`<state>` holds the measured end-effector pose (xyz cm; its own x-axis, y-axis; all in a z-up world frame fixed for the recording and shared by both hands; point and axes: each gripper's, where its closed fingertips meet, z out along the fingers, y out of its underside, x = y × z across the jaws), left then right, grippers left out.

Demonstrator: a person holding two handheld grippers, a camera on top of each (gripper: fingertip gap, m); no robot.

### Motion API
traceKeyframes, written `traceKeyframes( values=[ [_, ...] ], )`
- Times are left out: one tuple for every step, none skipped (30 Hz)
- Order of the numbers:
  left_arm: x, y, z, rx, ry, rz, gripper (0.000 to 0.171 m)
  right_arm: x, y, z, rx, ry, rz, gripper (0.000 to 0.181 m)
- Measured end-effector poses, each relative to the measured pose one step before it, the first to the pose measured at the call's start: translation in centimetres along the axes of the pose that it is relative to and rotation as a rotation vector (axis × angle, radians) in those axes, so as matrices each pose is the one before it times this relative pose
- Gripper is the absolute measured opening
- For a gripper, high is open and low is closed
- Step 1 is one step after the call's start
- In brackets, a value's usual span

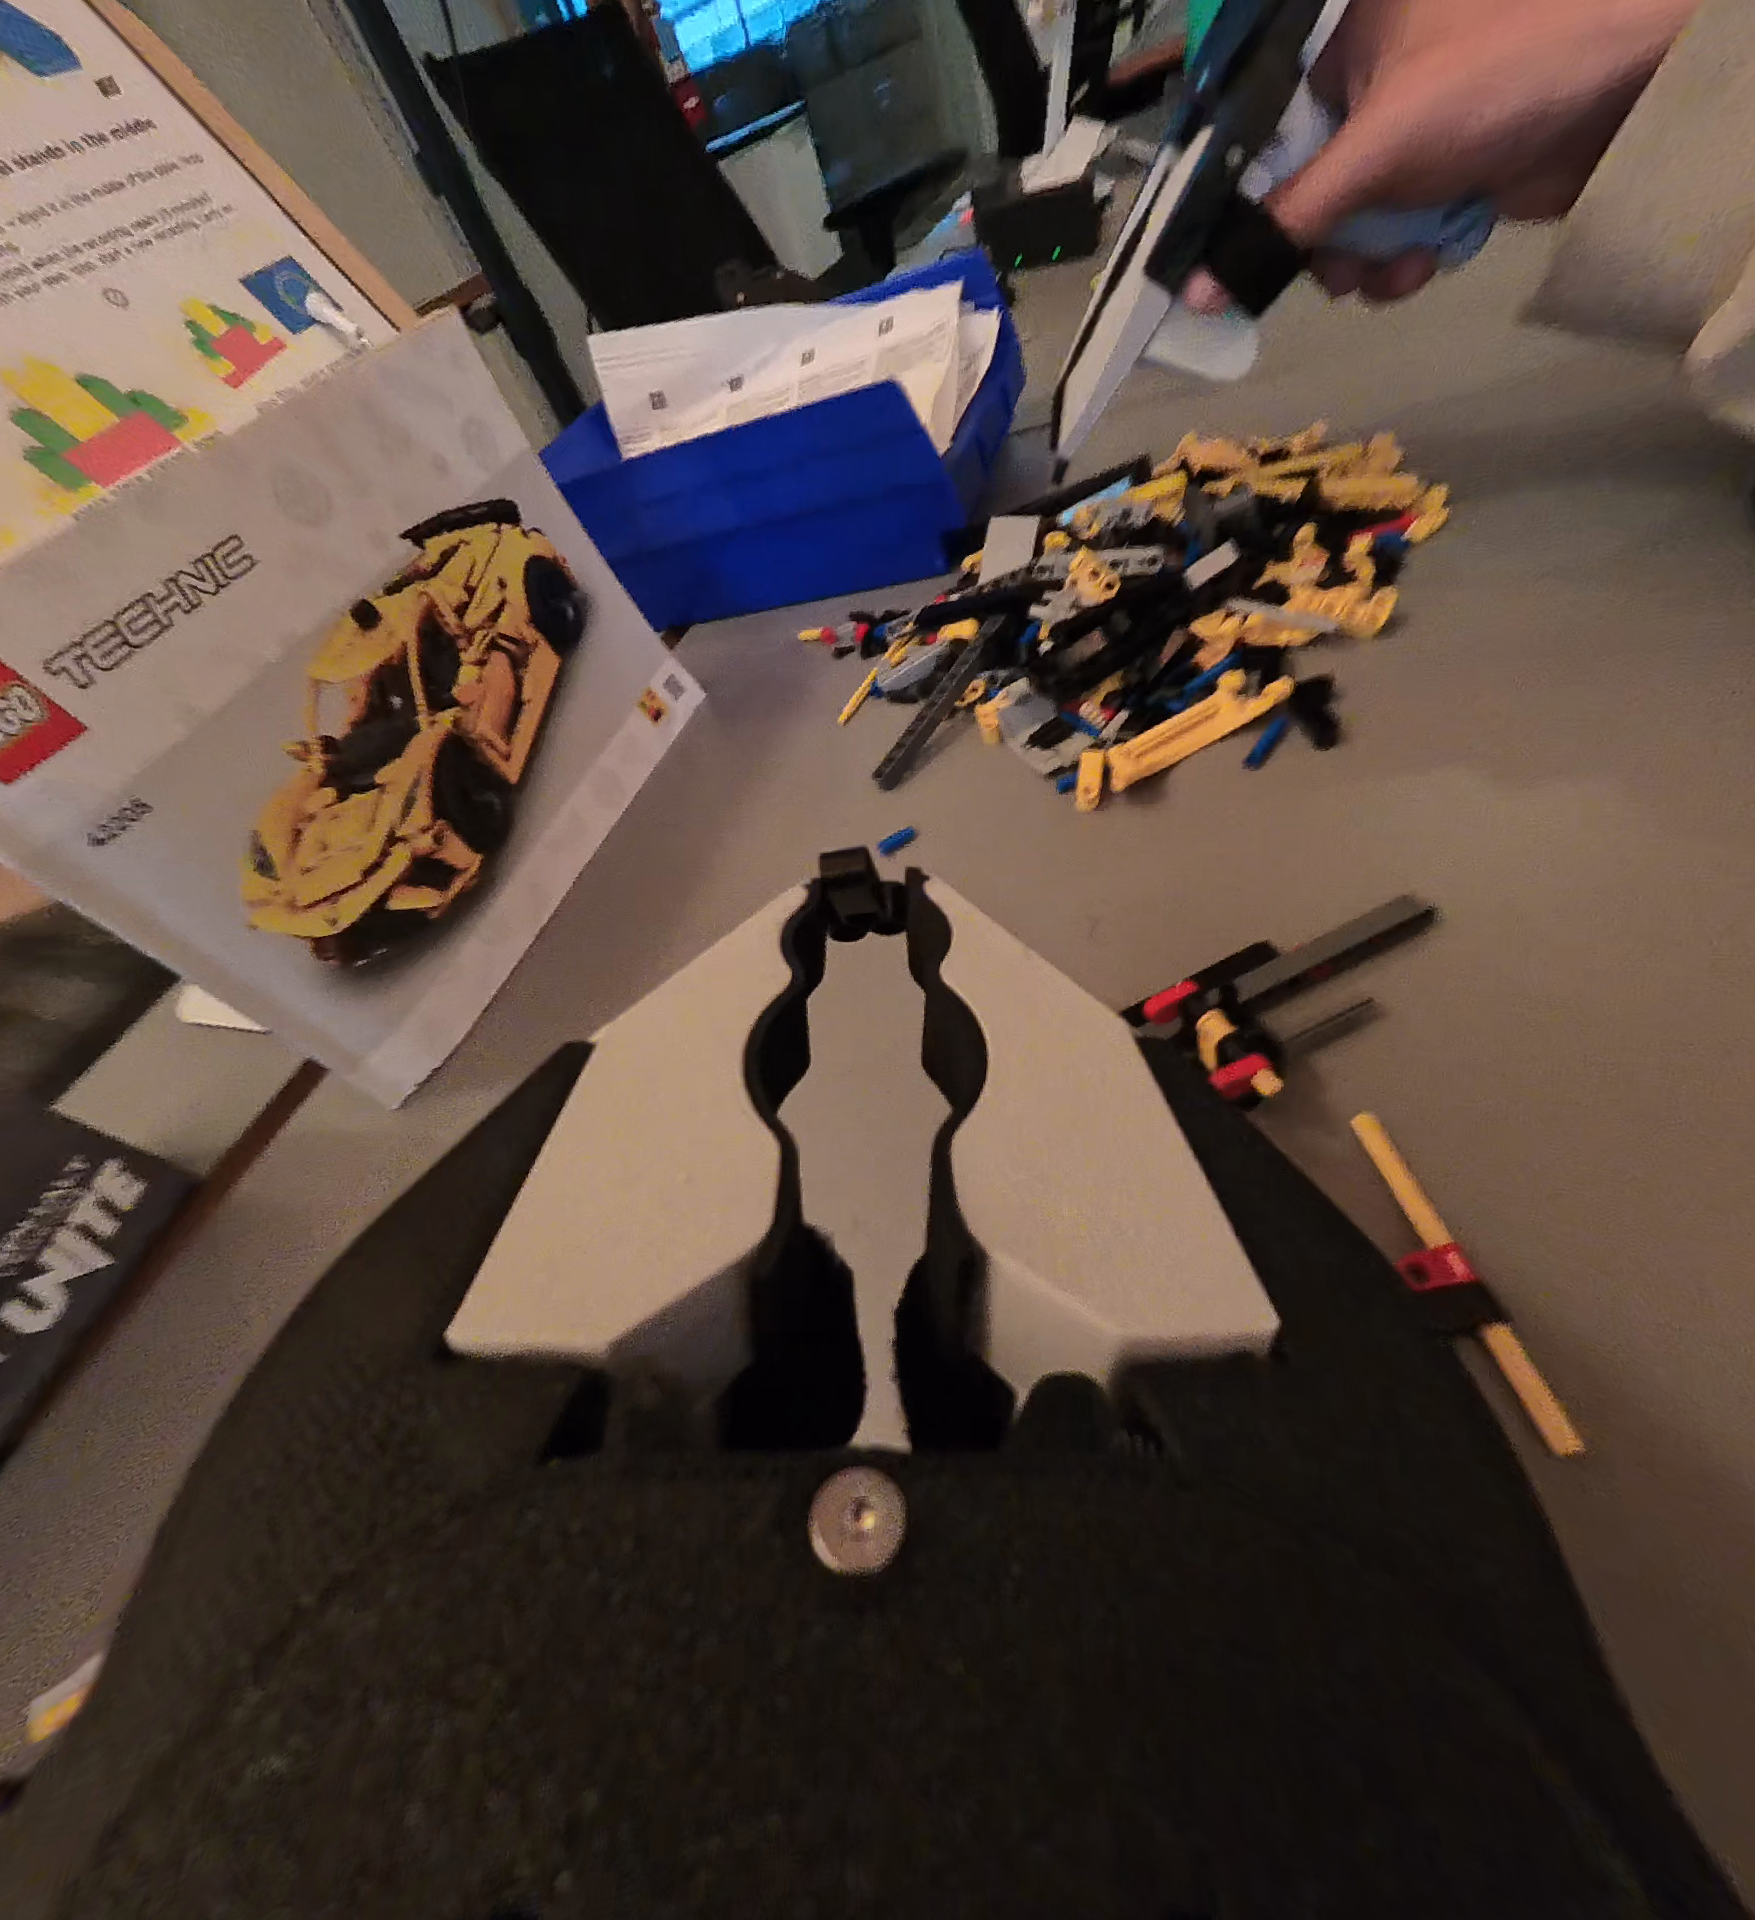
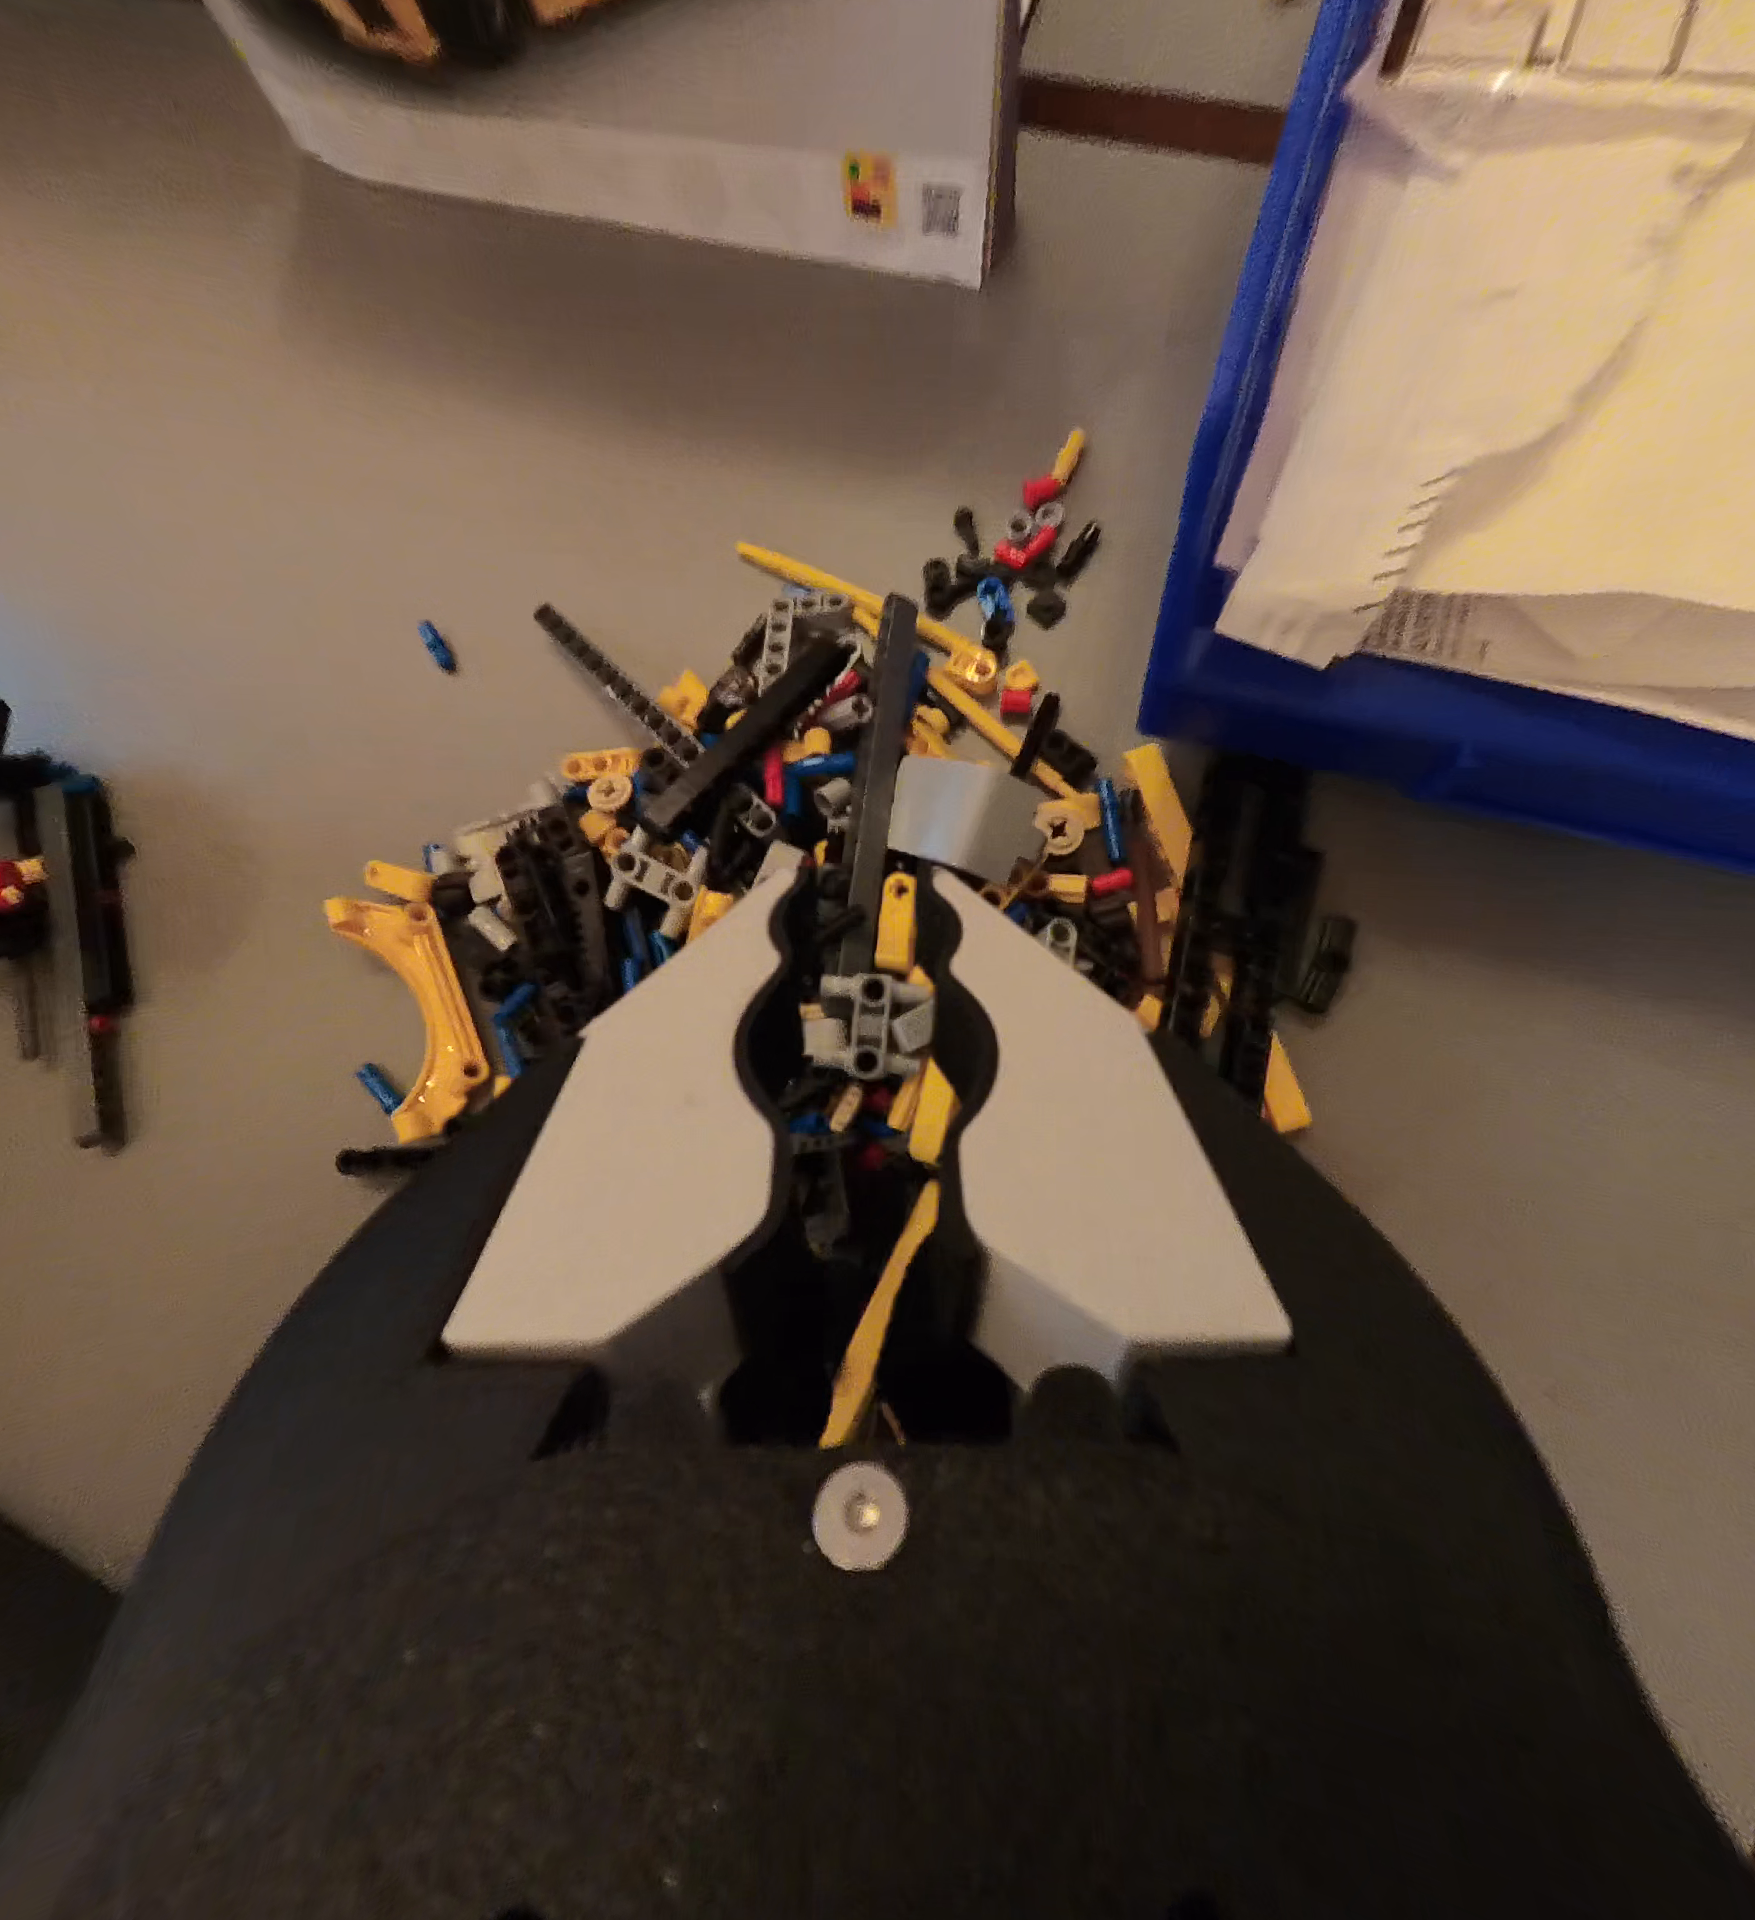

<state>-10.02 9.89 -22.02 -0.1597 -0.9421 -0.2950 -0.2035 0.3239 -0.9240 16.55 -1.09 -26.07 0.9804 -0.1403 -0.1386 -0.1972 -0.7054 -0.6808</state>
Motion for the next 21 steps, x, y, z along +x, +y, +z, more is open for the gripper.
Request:
traceKeyframes(
  values=[
    [0.104,-0.227,0.007,0.01655,0.0118,-0.0216,0.015,-0.332,-0.501,-0.256,0.0209,-0.0029,-0.0010,0.018],
    [0.095,-0.105,0.002,0.00753,0.0081,-0.0132,0.015,-0.544,-0.428,-0.056,0.0120,-0.0032,-0.0121,0.019],
    [0.091,-0.067,0.018,0.00464,0.0037,-0.0085,0.015,-0.420,-0.353,0.102,0.0038,0.0158,-0.0210,0.022],
    [0.139,-0.039,0.032,0.00315,0.0047,-0.0030,0.015,-0.236,-0.210,0.190,-0.0079,0.0353,-0.0238,0.022],
    [0.189,0.042,0.044,-0.00234,0.0050,0.0048,0.015,-0.165,0.082,0.235,-0.0257,0.0330,-0.0283,0.022],
    [0.130,0.089,0.053,-0.00651,0.0007,0.0107,0.015,-0.315,0.150,0.254,-0.0314,0.0159,-0.0250,0.023],
    [0.119,0.048,0.059,-0.00528,-0.0006,0.0104,0.015,-0.731,-0.206,0.211,-0.0082,-0.0124,-0.0129,0.023],
    [0.152,-0.028,0.057,-0.00007,0.0020,0.0055,0.015,-1.598,-0.704,0.210,0.0277,-0.0603,-0.0019,0.023],
    [0.208,-0.114,0.070,0.00456,0.0061,0.0022,0.015,-2.706,-1.264,0.300,0.0601,-0.1159,0.0032,0.024],
    [0.250,-0.089,0.081,0.00354,0.0081,0.0034,0.015,-3.724,-1.599,0.530,0.0852,-0.1632,-0.0114,0.025],
    [0.204,0.000,0.107,-0.00071,0.0041,0.0066,0.015,-3.769,-1.453,0.954,0.0881,-0.1558,-0.0268,0.026],
    [0.169,0.079,0.125,-0.00576,0.0024,0.0073,0.015,-3.088,-0.929,1.414,0.0623,-0.1135,-0.0229,0.026],
    [0.172,0.156,0.141,-0.00952,0.0035,0.0063,0.015,-2.552,-0.356,1.680,0.0254,-0.0858,-0.0238,0.024],
    [0.135,0.148,0.136,-0.00904,0.0013,0.0074,0.015,-1.969,0.083,1.768,0.0006,-0.0576,-0.0266,0.023],
    [0.112,0.134,0.124,-0.00875,-0.0013,0.0101,0.015,-1.288,0.370,1.594,-0.0198,-0.0255,-0.0260,0.023],
    [0.027,0.151,0.120,-0.01064,-0.0071,0.0118,0.015,-0.591,0.379,1.207,-0.0257,0.0089,-0.0187,0.022],
    [-0.115,0.168,0.134,-0.01381,-0.0150,0.0114,0.015,-0.610,0.328,0.873,-0.0181,-0.0009,-0.0095,0.018],
    [-0.084,0.249,0.135,-0.01933,-0.0131,0.0110,0.015,-0.525,0.268,0.681,-0.0119,-0.0092,0.0056,0.019],
    [-0.054,0.333,0.126,-0.02296,-0.0125,0.0152,0.015,0.109,0.231,0.443,-0.0094,0.0185,0.0201,0.020],
    [-0.174,0.290,0.090,-0.01852,-0.0186,0.0216,0.015,0.256,0.117,0.236,0.0011,0.0192,0.0194,0.019],
    [-0.079,0.135,0.042,-0.00909,-0.0111,0.0206,0.015,0.121,0.039,0.142,0.0037,0.0064,0.0167,0.019]
  ],
)
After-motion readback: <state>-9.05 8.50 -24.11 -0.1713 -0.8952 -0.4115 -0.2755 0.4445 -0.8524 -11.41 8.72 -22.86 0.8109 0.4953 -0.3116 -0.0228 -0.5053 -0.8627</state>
